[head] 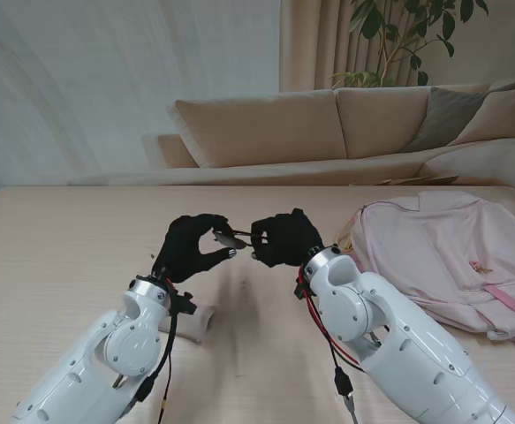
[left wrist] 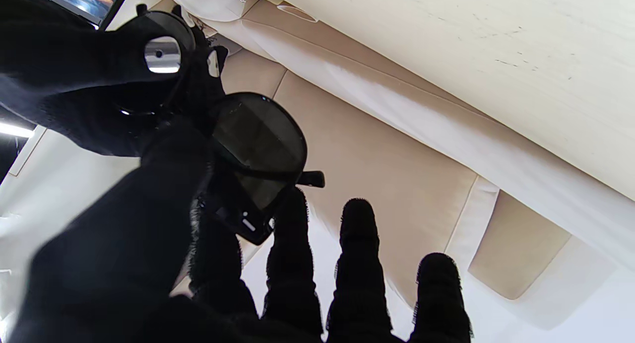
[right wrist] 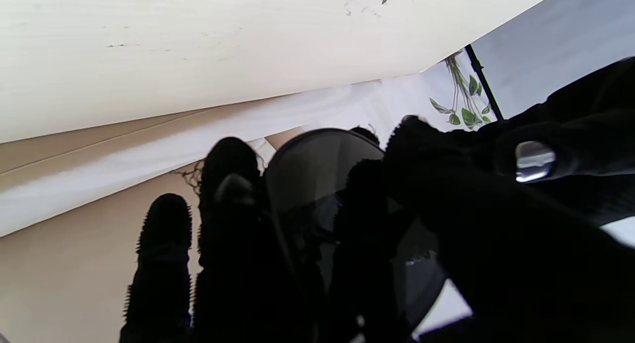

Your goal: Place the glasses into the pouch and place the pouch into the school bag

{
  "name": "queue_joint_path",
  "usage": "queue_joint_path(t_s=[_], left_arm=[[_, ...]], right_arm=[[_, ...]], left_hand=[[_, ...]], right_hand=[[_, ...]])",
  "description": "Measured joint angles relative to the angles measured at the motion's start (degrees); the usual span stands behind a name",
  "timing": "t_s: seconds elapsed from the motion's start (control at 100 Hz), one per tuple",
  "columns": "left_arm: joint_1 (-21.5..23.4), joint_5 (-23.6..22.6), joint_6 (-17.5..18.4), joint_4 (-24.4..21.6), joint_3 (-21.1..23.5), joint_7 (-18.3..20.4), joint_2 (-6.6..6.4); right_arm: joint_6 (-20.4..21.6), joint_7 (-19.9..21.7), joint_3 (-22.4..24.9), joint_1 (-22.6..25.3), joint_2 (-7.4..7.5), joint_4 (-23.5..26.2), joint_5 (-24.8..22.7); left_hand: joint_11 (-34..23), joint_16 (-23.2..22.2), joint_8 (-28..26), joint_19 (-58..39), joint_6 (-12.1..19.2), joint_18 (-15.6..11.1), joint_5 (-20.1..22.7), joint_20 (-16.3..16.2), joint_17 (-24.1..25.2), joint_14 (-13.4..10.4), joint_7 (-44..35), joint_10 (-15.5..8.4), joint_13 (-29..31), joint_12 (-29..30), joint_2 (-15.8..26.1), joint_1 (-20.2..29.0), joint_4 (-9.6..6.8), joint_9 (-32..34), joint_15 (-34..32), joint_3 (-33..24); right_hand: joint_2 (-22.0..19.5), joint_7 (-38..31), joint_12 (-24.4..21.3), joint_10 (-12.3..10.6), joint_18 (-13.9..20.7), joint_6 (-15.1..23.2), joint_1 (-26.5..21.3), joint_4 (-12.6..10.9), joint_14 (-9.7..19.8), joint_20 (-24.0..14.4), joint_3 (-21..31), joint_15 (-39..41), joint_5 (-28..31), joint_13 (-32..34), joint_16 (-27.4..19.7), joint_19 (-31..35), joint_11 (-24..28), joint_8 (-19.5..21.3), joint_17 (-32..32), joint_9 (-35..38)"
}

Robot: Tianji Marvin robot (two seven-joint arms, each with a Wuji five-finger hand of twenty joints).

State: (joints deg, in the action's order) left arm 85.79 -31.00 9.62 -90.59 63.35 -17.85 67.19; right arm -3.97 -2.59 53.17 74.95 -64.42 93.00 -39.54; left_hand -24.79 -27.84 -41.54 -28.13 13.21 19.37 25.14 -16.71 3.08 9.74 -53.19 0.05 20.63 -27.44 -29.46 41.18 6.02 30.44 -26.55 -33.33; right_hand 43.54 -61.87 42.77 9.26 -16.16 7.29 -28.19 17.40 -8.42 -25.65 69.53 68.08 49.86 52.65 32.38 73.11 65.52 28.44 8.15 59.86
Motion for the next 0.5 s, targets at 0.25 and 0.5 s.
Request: queue_joint_path(t_s=[0.25, 0.5], left_arm=[[0.03, 0.65, -0.41, -0.16, -0.31, 0.19, -0.02], [-1.10, 2.53, 0.80, 1.48, -1.20, -0.82, 0.39]], right_arm=[[-0.25, -5.08, 0.05, 0.57, -1.06, -1.65, 2.52], [-0.69, -6.98, -0.07, 1.11, -1.90, -1.92, 4.45]], left_hand=[[-1.14, -0.72, -0.02, -4.21, -0.34, -0.01, -1.88, -1.23, -1.32, -0.10, 2.06, 0.00, 2.63, 0.28, 0.08, 2.04, -0.88, 0.11, -0.85, -2.40], [-1.59, -1.34, 2.33, -10.73, 4.59, -0.09, -7.03, -3.37, -3.58, -0.10, 6.84, -0.68, 3.58, 0.00, 1.52, 2.44, -0.88, -0.76, -1.64, -3.80]], right_hand=[[5.22, 0.92, 0.36, 2.78, 0.00, -2.10, 0.01, 0.05, -3.61, -1.27, 4.86, 1.63, 5.19, 3.71, 0.89, 2.12, -0.24, -0.01, 1.70, 4.74], [7.57, 0.86, 0.71, 4.16, -0.01, -4.54, -0.47, 0.05, -5.58, -1.92, 7.74, 2.15, 7.91, 5.36, 1.36, 2.76, -0.82, -0.09, 2.97, 6.60]])
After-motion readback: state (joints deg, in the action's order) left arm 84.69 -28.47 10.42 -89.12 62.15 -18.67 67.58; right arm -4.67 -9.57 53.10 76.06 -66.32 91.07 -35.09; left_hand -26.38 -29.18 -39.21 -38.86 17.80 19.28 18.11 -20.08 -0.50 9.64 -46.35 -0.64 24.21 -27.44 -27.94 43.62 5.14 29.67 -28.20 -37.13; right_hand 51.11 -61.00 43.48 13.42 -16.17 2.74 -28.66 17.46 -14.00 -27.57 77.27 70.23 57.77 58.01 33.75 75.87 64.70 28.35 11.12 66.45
